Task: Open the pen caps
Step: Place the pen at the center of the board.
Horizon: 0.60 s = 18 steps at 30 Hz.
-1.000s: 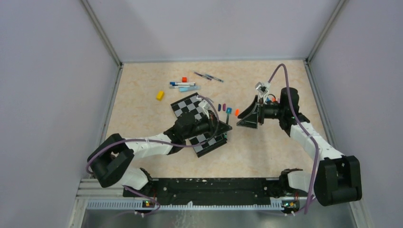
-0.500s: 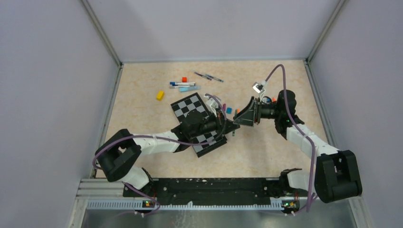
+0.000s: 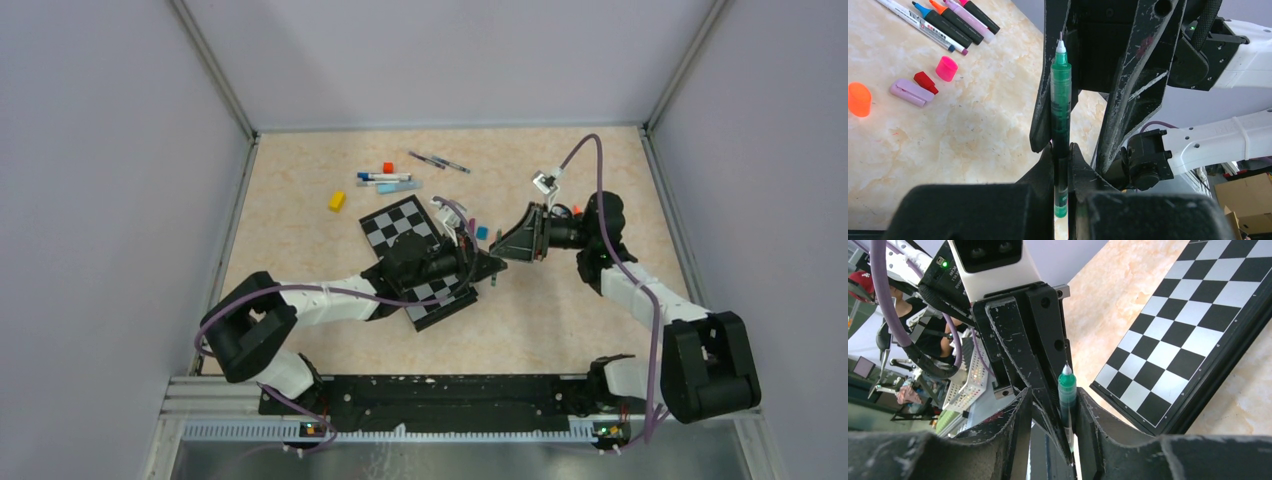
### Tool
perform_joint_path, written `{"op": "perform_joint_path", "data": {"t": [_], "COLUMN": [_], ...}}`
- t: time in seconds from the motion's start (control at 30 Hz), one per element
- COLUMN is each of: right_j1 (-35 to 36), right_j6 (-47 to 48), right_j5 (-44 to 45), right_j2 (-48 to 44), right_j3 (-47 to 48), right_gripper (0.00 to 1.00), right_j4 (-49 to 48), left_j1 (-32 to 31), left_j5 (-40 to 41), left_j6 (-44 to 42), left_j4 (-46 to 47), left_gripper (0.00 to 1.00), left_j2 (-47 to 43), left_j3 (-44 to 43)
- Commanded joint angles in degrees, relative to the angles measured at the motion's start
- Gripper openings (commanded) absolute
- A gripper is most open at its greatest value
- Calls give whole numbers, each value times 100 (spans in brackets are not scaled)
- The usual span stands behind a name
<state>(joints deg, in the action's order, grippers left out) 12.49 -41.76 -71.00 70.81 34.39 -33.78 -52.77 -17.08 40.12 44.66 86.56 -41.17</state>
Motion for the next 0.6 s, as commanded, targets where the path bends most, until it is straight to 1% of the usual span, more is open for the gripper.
{"op": "perform_joint_path", "data": {"t": [0.0,0.07,0.13,0.27,0.3,0.37,0.4,0.5,0.57], "right_j1": [25,-17,-68,-77,-73,-74,-77,-75,-82], "right_j6": [-224,-366,-644,-728,-716,-691,-674,-511,-96], "right_j5": [-96,-148,-174,-144,-150,-157,-164,-265,-351], "right_j2": [11,36,75,107,109,117,120,97,43], "right_j3": [54,47,-9,-44,-59,-60,-56,-11,102], "right_gripper": [36,37,37,30,26,10,0,0,0], "right_j4": [-557,-695,-1057,-1148,-1146,-1144,-1134,-955,-472], "left_j1": [-49,-49,-49,-49,-49,-48,-48,-49,-44], "left_j5": [-39,-26,-32,-32,-40,-54,-62,-124,-147], "left_j6": [-105,-112,-123,-132,-133,-127,-127,-157,-235], "left_j4": [222,226,241,253,262,271,268,265,205], "left_gripper": [2,2,2,3,3,4,6,18,29], "left_j2": [-25,-47,-68,-87,-89,-81,-80,-91,-160], "left_j3": [-101,-82,-62,-45,-47,-47,-42,-49,-41]}}
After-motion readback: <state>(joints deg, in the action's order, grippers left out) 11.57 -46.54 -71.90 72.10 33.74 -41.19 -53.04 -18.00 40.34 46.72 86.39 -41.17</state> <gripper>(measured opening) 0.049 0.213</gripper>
